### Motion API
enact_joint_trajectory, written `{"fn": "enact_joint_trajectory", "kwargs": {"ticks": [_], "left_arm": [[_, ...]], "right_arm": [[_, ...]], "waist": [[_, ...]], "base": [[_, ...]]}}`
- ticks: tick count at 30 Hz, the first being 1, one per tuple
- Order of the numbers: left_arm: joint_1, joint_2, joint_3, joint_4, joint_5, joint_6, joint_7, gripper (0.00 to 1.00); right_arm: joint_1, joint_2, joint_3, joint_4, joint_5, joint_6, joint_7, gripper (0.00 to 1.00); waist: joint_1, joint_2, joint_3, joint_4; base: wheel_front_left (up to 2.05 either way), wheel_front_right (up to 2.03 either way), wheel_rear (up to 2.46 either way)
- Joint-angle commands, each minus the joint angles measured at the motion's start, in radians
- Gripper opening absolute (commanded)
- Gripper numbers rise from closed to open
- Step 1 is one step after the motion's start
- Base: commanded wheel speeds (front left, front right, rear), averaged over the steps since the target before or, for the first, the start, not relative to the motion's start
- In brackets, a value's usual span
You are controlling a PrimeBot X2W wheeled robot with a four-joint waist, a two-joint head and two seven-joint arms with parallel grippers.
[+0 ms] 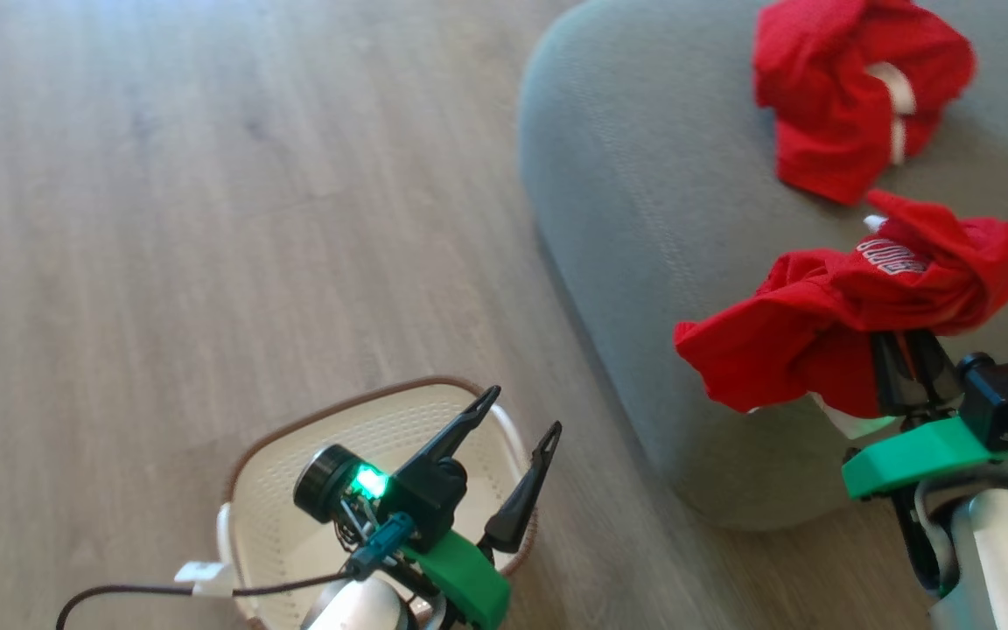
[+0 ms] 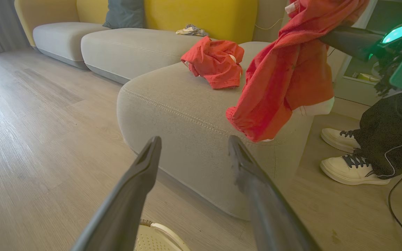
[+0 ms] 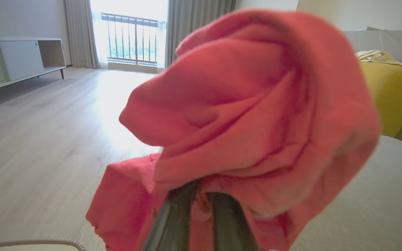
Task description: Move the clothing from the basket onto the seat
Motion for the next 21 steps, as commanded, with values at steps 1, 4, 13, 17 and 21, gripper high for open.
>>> {"fn": "enact_joint_trajectory", "kwargs": {"ticks": [1,4,13,17,21], "left_arm": [[-0.045,-0.001,0.026,-0.037,0.007,0.004,-0.005,1.0],[-0.052,-0.001,0.028,-0.036,0.014,0.002,-0.005,1.0],[-0.072,-0.001,0.017,-0.029,0.031,-0.008,-0.005,1.0],[-0.08,-0.001,0.012,-0.028,0.027,-0.008,-0.005,1.0],[-0.082,-0.001,0.007,-0.027,0.022,-0.006,-0.005,1.0]], "right_arm": [[-0.034,-0.008,0.012,-0.041,-0.005,0.0,-0.006,0.0],[-0.034,0.001,0.001,-0.046,-0.005,0.0,-0.006,0.0],[-0.01,0.029,-0.047,-0.048,-0.004,0.0,-0.006,0.0],[-0.005,0.034,-0.063,-0.055,-0.01,0.0,-0.006,0.0],[-0.006,0.036,-0.066,-0.056,-0.02,0.0,-0.006,0.0]], "waist": [[0.0,0.0,0.027,-0.072],[0.0,0.0,0.038,-0.122],[0.0,0.0,0.057,-0.195],[0.0,0.0,0.064,-0.198],[0.0,0.0,0.063,-0.195]], "base": [[0.0,0.0,0.0],[0.0,0.0,0.0],[0.0,0.0,0.0],[0.0,0.0,0.0],[0.0,0.0,0.0]]}}
